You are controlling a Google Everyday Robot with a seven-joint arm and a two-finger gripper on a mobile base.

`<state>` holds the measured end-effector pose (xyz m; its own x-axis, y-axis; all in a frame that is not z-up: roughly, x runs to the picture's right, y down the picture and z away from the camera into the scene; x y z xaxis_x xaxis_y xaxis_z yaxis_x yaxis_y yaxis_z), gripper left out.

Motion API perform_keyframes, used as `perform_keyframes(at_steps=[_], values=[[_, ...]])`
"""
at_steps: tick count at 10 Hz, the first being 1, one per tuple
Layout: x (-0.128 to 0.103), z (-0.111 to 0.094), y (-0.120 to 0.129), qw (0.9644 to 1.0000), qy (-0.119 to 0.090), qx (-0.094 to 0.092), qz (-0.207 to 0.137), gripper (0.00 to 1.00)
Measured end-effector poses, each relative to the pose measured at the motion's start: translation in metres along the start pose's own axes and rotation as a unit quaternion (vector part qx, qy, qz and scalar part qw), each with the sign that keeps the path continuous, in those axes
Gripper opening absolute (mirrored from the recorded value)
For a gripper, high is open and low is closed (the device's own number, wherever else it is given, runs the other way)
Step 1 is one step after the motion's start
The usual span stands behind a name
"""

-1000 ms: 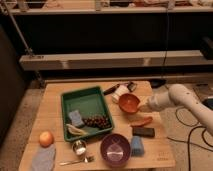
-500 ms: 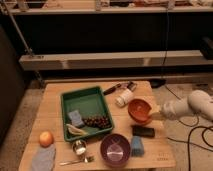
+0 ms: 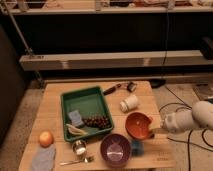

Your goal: Stack bowls on top of each other

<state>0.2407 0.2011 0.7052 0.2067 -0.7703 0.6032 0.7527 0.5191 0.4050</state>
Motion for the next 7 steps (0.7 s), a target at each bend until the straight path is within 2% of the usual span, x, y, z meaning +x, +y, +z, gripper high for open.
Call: perform_keyframes(at_steps=[2, 4, 7], values=[[-0.017, -0.009, -0.014, 0.999, -0.024, 0.027, -0.026, 0.0], [-0.03, -0.01, -0.022, 0.9974, -0.041, 0.033, -0.049, 0.0], [-0.045, 0.007, -0.039, 0.9939, -0.067, 0.034, -0.08, 0.0]])
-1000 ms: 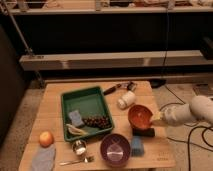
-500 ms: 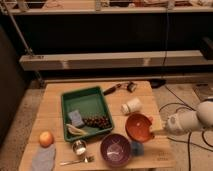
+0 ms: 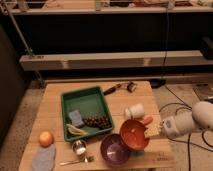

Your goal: Stack bowls on top of each other

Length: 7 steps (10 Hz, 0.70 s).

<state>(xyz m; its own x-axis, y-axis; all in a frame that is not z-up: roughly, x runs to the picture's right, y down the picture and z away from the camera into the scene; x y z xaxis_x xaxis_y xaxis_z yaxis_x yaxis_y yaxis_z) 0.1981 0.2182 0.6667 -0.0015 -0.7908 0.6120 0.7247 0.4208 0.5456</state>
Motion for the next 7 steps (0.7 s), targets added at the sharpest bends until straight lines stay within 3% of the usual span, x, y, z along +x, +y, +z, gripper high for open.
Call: perform_keyframes(at_steps=[5, 7], values=[[-0.012, 0.038, -0.028, 0.9981, -0.024, -0.006, -0.057, 0.01], [-0.014, 0.051, -0.031, 0.9975, -0.029, -0.011, -0.063, 0.19]])
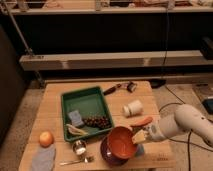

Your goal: Stack bowls on top of each other

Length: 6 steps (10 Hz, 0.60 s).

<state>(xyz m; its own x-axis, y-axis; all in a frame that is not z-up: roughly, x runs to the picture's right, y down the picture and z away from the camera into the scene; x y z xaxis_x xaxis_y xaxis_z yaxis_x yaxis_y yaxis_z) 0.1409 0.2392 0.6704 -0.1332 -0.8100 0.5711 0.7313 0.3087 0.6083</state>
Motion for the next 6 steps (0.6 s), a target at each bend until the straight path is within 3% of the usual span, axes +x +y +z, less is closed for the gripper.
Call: perform_keyframes(at_steps=[5, 6], values=[[0.003, 0.015, 0.004, 0.9996, 0.004, -0.027, -0.007, 0.7], [0.003, 0.016, 0.004, 0.9995, 0.004, -0.029, -0.008, 0.76]])
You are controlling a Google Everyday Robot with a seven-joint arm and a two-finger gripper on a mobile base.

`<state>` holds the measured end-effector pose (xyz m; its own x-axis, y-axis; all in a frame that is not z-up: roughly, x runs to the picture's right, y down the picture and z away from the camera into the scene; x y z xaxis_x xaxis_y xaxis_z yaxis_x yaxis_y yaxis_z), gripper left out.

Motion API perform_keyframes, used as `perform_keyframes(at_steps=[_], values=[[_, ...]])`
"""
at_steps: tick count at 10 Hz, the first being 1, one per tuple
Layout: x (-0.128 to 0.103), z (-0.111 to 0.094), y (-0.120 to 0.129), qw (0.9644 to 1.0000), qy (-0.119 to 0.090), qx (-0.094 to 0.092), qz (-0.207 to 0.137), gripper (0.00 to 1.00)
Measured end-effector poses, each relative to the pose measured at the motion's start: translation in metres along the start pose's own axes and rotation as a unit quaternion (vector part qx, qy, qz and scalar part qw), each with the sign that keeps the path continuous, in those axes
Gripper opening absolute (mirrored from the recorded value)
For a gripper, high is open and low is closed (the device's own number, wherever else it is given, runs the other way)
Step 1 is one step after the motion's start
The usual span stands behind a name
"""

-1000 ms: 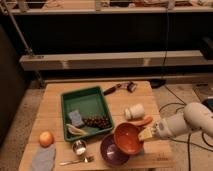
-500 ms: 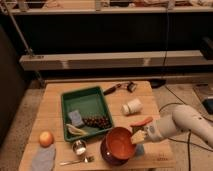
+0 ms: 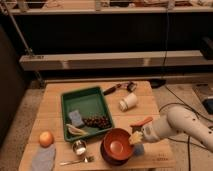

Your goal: Stack bowls on top of each other

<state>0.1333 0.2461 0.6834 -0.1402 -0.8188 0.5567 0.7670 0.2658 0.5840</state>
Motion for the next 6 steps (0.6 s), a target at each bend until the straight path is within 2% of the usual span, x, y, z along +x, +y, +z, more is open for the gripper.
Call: perform_keyframes(at_steps=[1, 6], values=[[0.0001, -0.0001, 0.0006, 1.0, 0.001, -0.003, -0.001, 0.8], [0.0004, -0.0001, 0.0004, 1.0, 0.001, -0.004, -0.001, 0.8]])
